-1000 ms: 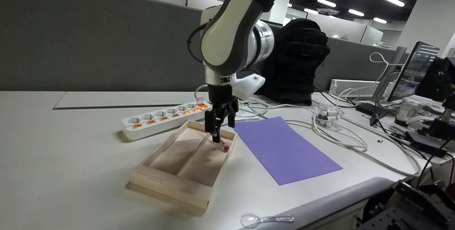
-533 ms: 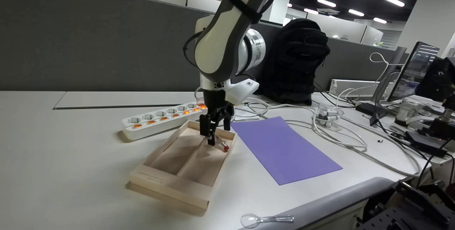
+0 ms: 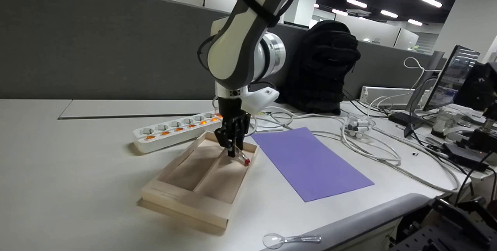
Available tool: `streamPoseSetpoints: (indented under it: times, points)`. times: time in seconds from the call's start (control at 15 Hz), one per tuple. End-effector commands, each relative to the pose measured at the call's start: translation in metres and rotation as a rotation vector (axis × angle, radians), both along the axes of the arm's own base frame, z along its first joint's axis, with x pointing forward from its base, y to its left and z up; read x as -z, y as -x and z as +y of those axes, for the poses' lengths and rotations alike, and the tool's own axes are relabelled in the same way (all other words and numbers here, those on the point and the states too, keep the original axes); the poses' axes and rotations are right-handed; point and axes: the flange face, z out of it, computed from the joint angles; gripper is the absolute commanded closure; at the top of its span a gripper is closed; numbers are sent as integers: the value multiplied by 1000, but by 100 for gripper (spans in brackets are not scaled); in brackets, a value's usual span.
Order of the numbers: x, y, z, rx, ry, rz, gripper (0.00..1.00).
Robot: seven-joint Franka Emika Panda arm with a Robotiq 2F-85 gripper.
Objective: Move the screwdriver from the tray to the mat
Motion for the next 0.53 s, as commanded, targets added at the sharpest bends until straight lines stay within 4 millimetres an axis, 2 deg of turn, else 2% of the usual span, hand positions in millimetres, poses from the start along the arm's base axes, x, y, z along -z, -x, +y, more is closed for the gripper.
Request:
streamPoseSetpoints:
  times: [0.0,0.13,0.27,0.47]
  points:
    - [-5,-3,-9,61,-10,-2,89]
    - [-11,0,-21,100,-19,-2,100]
    - [-23,3,-35,141,-30,-13,96]
    - [-50,12,-62,204,-53,-40,96]
